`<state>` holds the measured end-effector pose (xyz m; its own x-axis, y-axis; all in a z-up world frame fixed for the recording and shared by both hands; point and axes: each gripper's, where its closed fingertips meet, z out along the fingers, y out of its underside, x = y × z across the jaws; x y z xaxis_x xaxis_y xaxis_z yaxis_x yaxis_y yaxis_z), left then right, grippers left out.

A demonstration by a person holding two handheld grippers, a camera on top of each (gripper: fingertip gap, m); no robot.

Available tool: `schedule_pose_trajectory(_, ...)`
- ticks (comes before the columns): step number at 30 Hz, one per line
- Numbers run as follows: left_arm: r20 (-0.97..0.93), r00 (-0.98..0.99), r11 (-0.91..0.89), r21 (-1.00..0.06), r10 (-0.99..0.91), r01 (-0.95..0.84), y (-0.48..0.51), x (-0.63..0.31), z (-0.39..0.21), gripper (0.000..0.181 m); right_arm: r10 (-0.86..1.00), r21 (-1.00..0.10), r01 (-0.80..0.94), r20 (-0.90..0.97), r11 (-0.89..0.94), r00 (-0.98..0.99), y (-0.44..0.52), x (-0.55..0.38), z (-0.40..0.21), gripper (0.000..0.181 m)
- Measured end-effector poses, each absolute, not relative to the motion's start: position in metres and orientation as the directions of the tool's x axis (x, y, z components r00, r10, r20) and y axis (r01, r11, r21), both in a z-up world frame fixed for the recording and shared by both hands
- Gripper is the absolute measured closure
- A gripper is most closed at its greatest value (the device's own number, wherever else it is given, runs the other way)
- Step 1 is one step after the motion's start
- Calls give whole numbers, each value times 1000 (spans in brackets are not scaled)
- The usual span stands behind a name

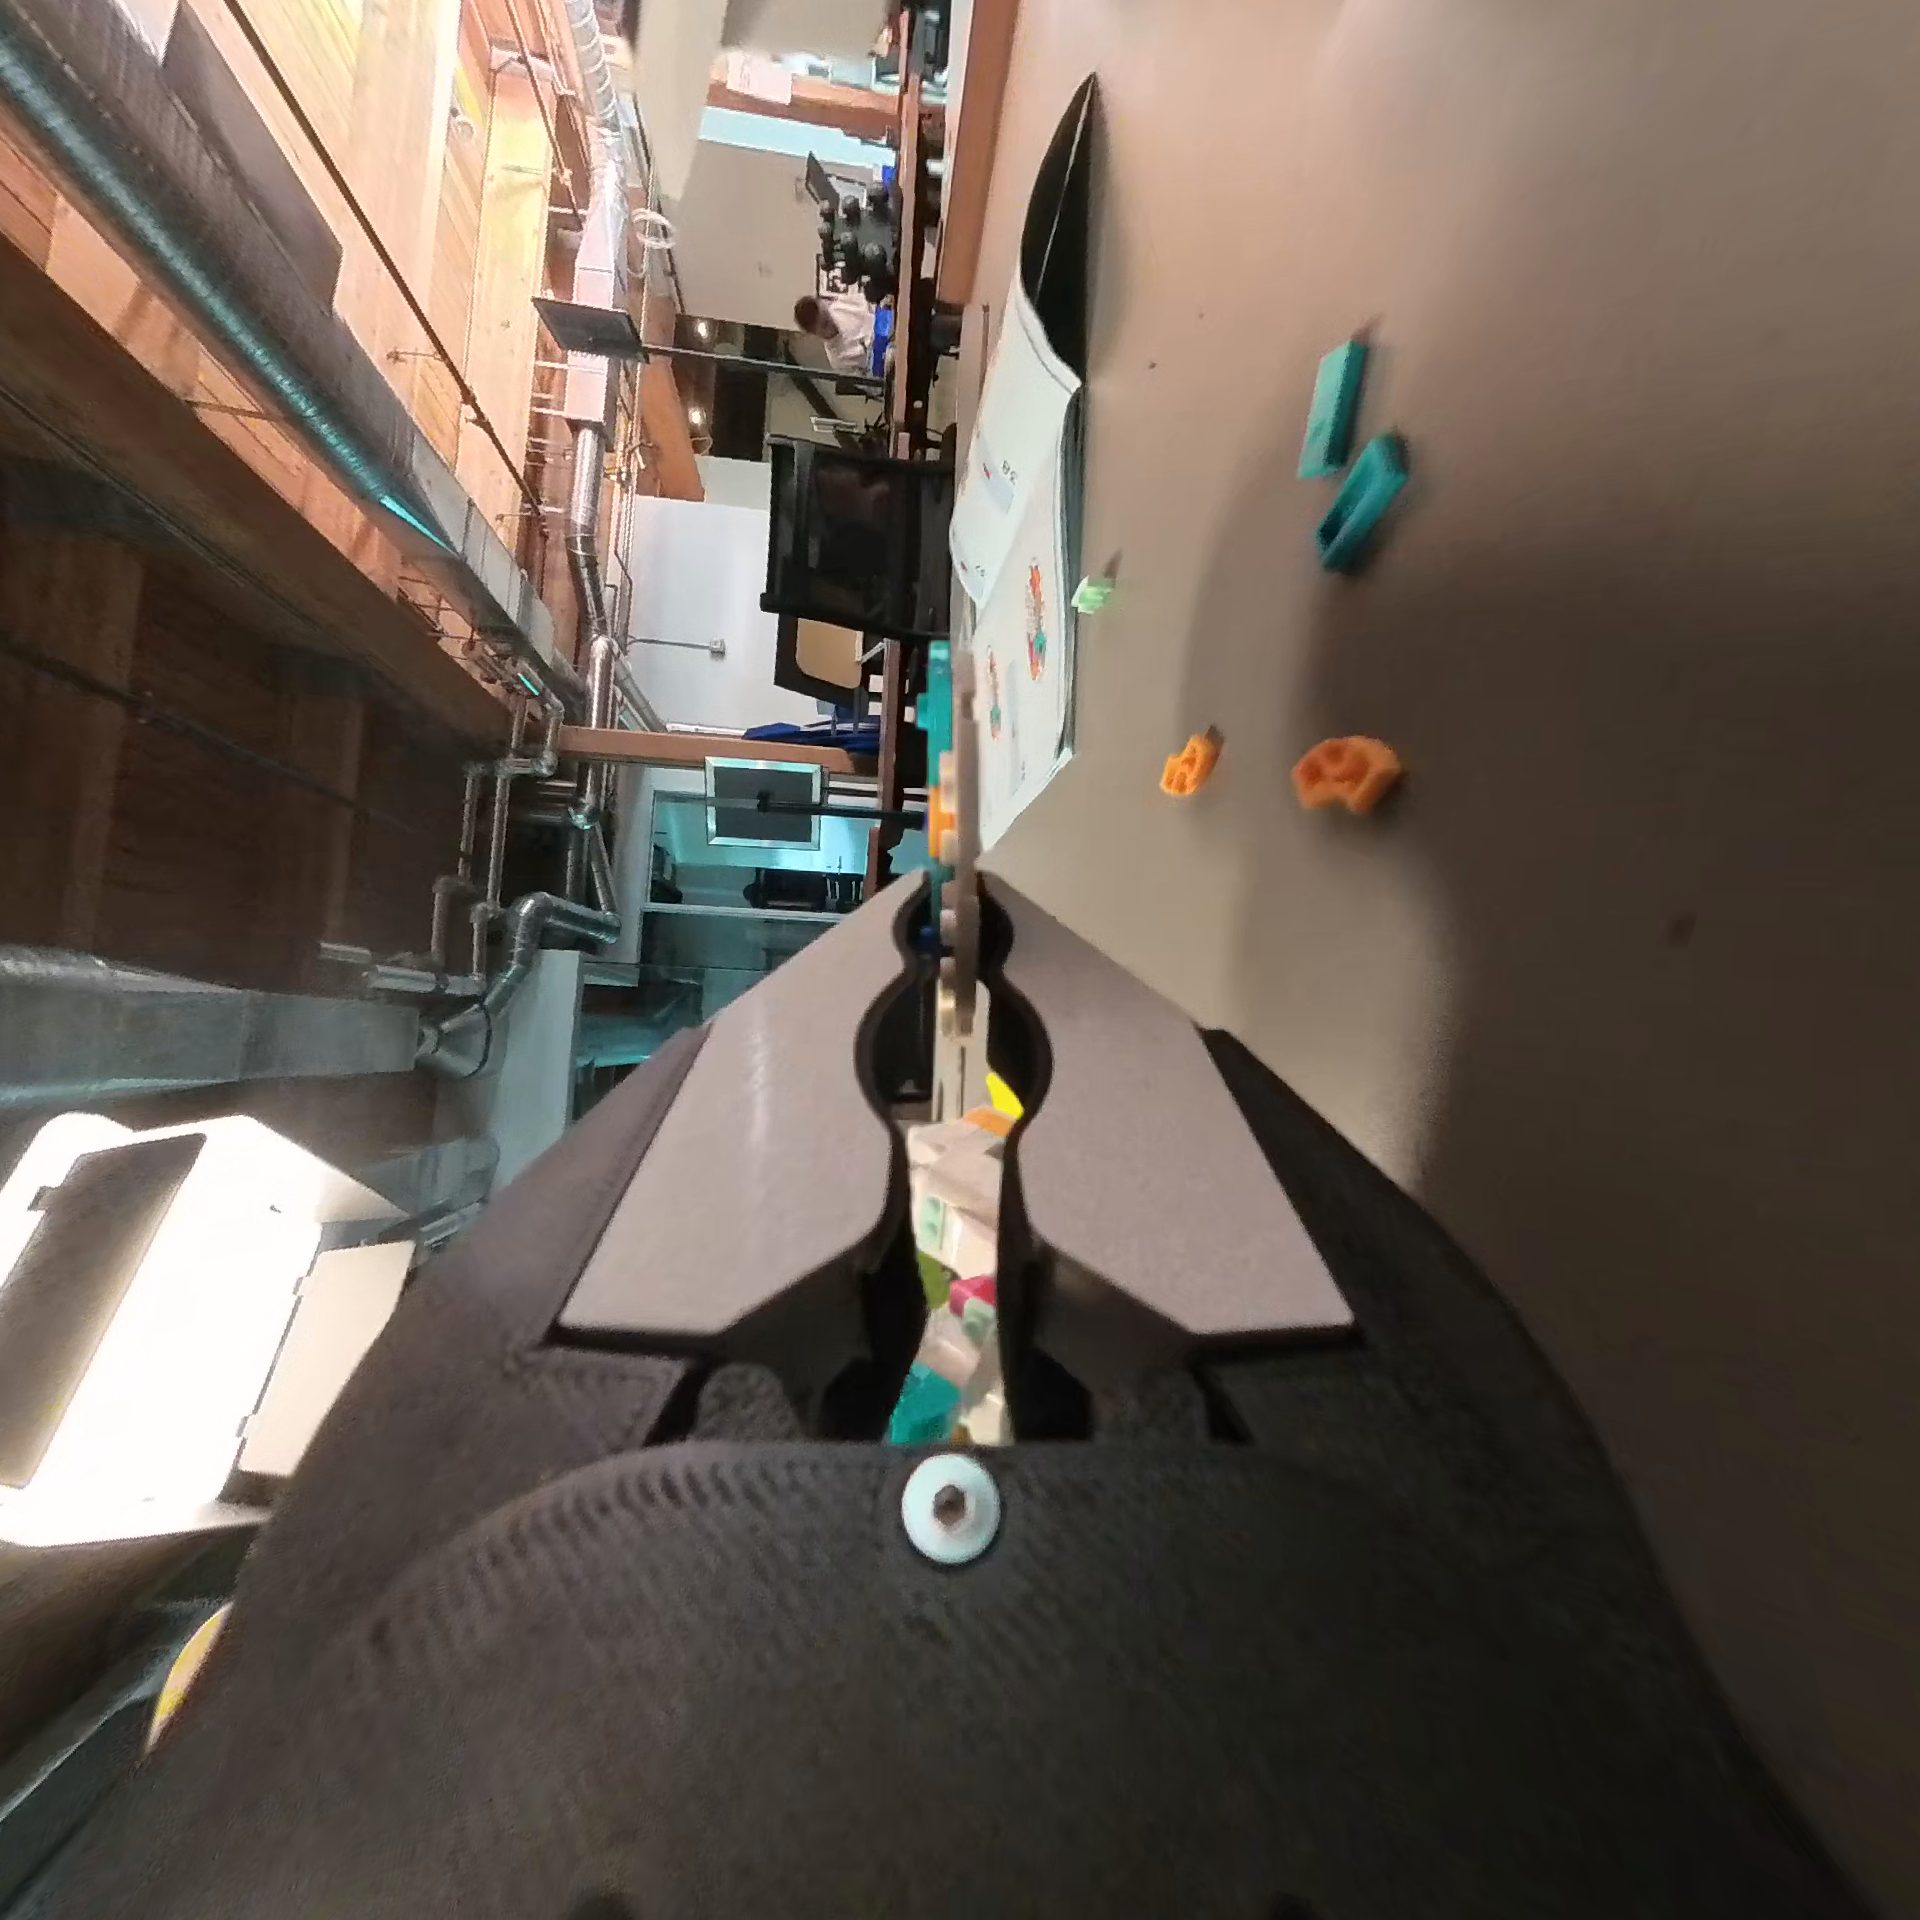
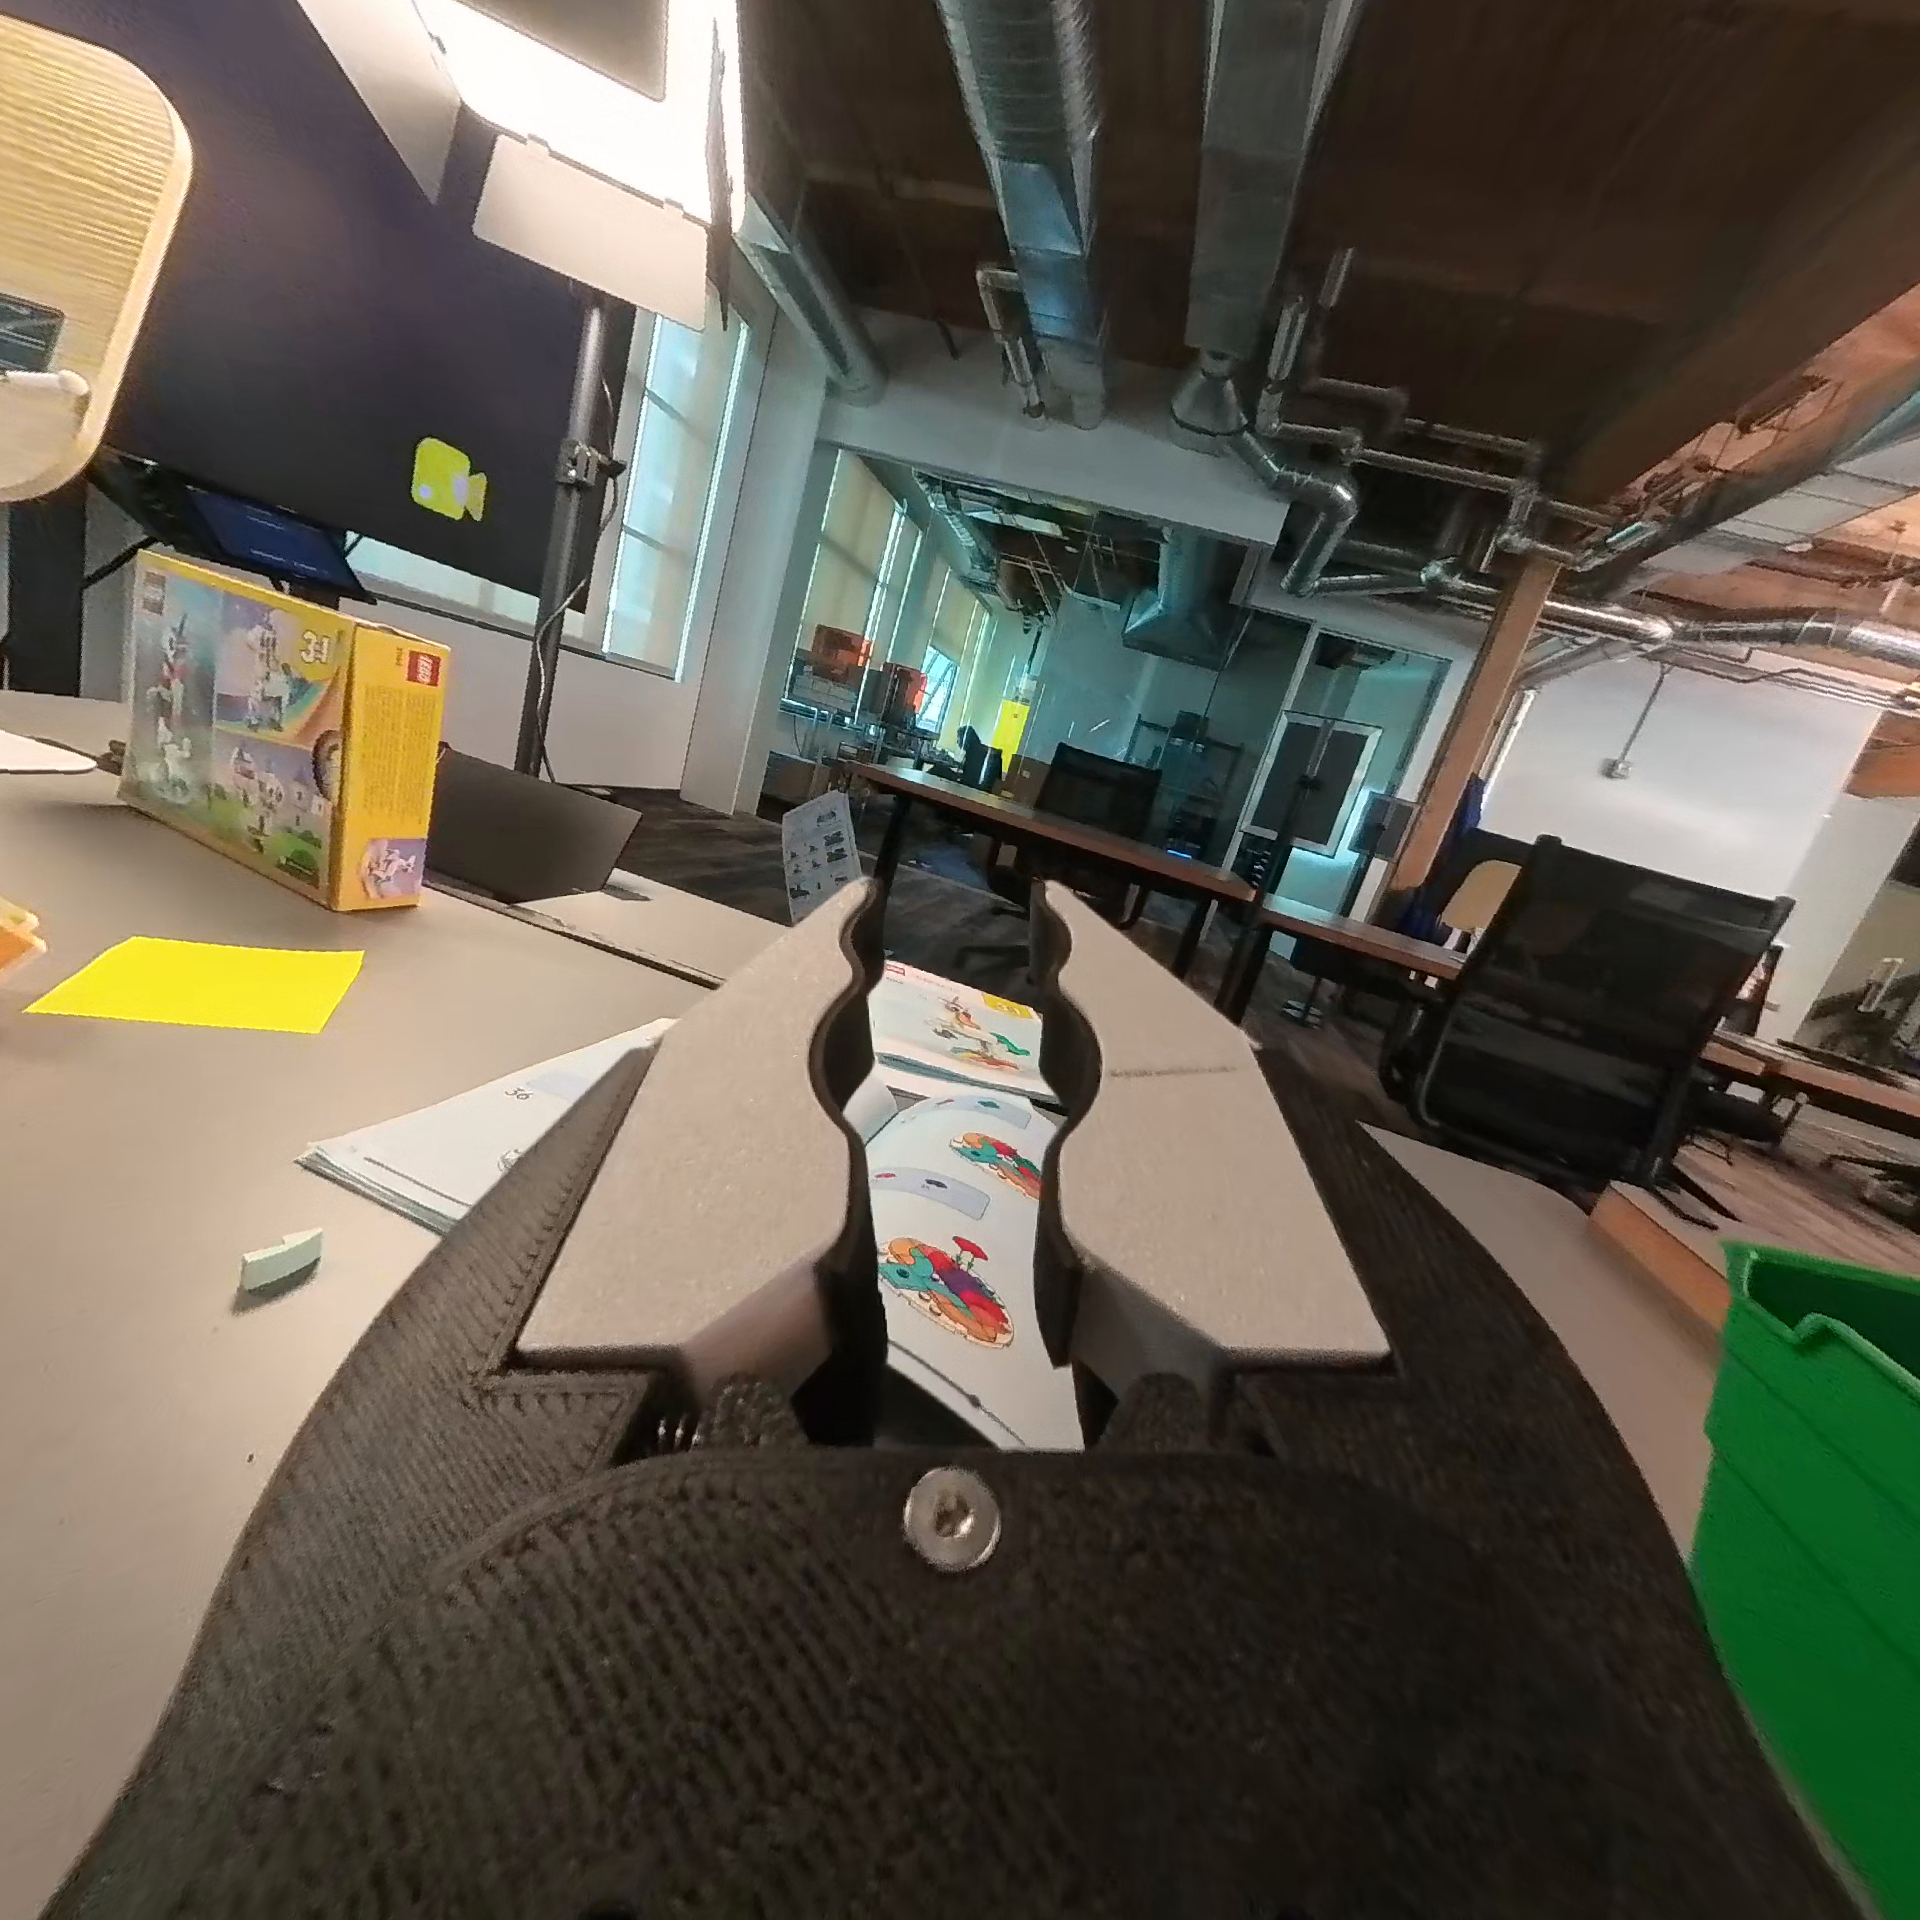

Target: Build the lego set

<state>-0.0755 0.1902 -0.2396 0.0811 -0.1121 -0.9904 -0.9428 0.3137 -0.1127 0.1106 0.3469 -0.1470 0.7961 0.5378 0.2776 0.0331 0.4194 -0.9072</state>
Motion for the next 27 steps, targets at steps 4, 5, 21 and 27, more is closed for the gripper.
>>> schedule_pose_trajectory(4,-992,99,263,-116,-76,-958,194,-89,-230,177,548,-910,44,286,412,786,347,107,-149,156)
schedule_pose_trajectory(5,-990,124,251,-138,-71,-958,195,-93,-227,177,560,-914,45,285,404,778,346,104,-151,157)
schedule_pose_trajectory(21,-996,54,208,-67,-67,-976,199,-105,-223,178,998,-878,474,-56,-62,26,209,-34,-247,161)
schedule_pose_trajectory(27,-993,31,226,-56,-116,-972,199,-100,-235,178,983,-775,606,-123,-179,133,195,-52,-277,161)
